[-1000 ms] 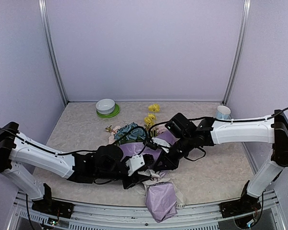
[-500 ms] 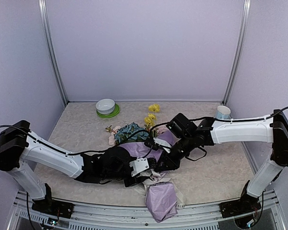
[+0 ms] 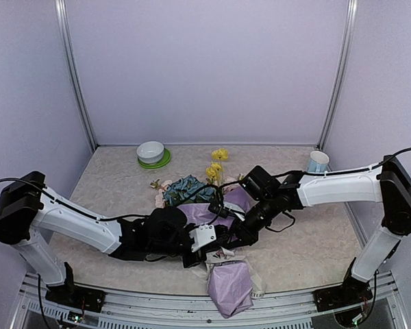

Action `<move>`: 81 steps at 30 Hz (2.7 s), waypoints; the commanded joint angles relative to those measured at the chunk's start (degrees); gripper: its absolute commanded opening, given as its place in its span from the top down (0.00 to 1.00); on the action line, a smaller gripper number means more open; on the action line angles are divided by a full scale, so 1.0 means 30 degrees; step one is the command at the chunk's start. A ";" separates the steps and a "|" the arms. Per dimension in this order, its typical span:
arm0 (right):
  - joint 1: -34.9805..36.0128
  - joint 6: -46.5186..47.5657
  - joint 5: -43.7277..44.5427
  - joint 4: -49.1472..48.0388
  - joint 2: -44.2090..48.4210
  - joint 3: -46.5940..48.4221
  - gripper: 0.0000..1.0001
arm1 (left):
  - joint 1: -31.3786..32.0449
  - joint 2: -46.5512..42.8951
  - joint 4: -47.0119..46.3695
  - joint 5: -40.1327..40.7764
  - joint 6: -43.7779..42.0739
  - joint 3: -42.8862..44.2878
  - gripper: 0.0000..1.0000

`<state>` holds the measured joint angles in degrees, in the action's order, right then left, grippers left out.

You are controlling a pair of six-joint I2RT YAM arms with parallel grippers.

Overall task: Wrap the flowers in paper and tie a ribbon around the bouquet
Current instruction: Cross the half-tied ribbon over the folded bouquet.

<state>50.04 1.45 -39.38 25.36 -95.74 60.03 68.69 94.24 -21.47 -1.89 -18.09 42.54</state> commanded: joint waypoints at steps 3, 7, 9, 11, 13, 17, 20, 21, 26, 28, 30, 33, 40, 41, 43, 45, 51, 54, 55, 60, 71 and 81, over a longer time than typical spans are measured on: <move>-0.0144 0.1514 -0.2178 -0.0129 -0.0736 0.0349 0.91 | 0.0022 -0.1695 -0.0849 -0.1041 0.0486 -0.0659 1.00; -0.0070 0.2325 -0.2982 0.0325 -0.1360 0.0985 0.90 | 0.0161 -0.2825 -0.0831 -0.0959 0.0829 -0.1487 1.00; 0.0061 0.2696 -0.3084 0.0589 -0.1669 0.1144 0.88 | 0.0193 -0.3081 -0.0968 -0.0804 0.0995 -0.1849 1.00; 0.0304 0.2846 -0.3338 0.0480 -0.1767 0.1160 0.87 | 0.0219 -0.3136 -0.0958 -0.0884 0.1256 -0.2001 1.00; 0.0559 0.3028 -0.3390 0.0451 -0.1827 0.1273 0.86 | 0.0215 -0.3086 -0.0931 -0.1082 0.1443 -0.2072 1.00; 0.0714 0.3156 -0.3005 0.0186 -0.1948 0.1681 0.80 | 0.0207 -0.2799 -0.0888 -0.1455 0.1831 -0.2111 1.00; 0.0735 0.3288 -0.2872 0.0260 -0.2519 0.2263 0.78 | 0.0275 -0.2809 -0.0817 -0.1556 0.2038 -0.2209 0.99; 0.0760 0.3385 -0.2937 0.0383 -0.2734 0.2476 0.78 | 0.0304 -0.2865 -0.0811 -0.1566 0.2025 -0.2263 0.99; 0.1268 0.4346 -0.2890 0.1583 -0.3647 0.2957 0.76 | 0.0392 -0.3124 -0.0664 -0.1378 0.1981 -0.2675 0.99; 0.1513 0.4626 -0.2833 0.1923 -0.3711 0.2918 0.73 | 0.0394 -0.3126 -0.0514 -0.1396 0.1960 -0.2765 0.99; 0.1585 0.4777 -0.2978 0.2064 -0.3614 0.2790 0.71 | 0.0389 -0.3062 -0.0398 -0.1545 0.2009 -0.2828 0.98; 0.1620 0.5213 -0.2965 0.2621 -0.3452 0.2733 0.70 | 0.0417 -0.2940 -0.0239 -0.1566 0.2057 -0.2873 0.97; 0.1703 0.5778 -0.2152 0.4056 -0.3930 0.3176 0.62 | 0.0509 -0.2728 0.0025 -0.1662 0.2039 -0.2866 0.97; 0.1742 0.5762 -0.2027 0.3996 -0.3943 0.3140 0.63 | 0.0524 -0.2690 0.0100 -0.1641 0.2036 -0.2872 0.97; 0.1831 0.5624 -0.1726 0.3874 -0.3919 0.3141 0.66 | 0.0542 -0.2672 0.0137 -0.1604 0.2089 -0.2866 0.97; 0.1857 0.5540 -0.1596 0.3732 -0.3872 0.3163 0.74 | 0.0568 -0.2745 0.0196 -0.1596 0.2140 -0.2871 0.97; 0.1893 0.4907 0.0242 0.3453 -0.3745 0.3329 0.86 | 0.0567 -0.2594 0.0247 -0.1436 0.2072 -0.2846 0.97; 0.1878 0.4506 0.1547 0.3153 -0.3415 0.3461 0.96 | 0.0549 -0.2555 0.0263 -0.1433 0.2088 -0.2844 0.97; 0.1892 0.4395 0.1754 0.3038 -0.3274 0.3542 1.00 | 0.0554 -0.2573 0.0240 -0.1422 0.2076 -0.2836 0.97; 0.1811 0.3845 0.1549 0.2476 -0.2829 0.3775 1.00 | 0.0571 -0.2563 0.0253 -0.1438 0.1931 -0.2723 0.98; 0.1604 0.2730 0.1274 0.1511 -0.1868 0.3199 1.00 | 0.0570 -0.2291 0.0541 -0.1295 0.1871 -0.2552 0.99; 0.0714 0.0375 -0.0297 -0.1361 -0.0490 0.1683 1.00 | 0.0570 -0.2030 0.0616 -0.1069 0.1821 -0.2404 1.00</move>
<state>52.95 6.35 -38.26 26.68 -99.53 67.26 70.15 87.29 -20.12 -5.72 -12.19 34.22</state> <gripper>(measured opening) 0.007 0.007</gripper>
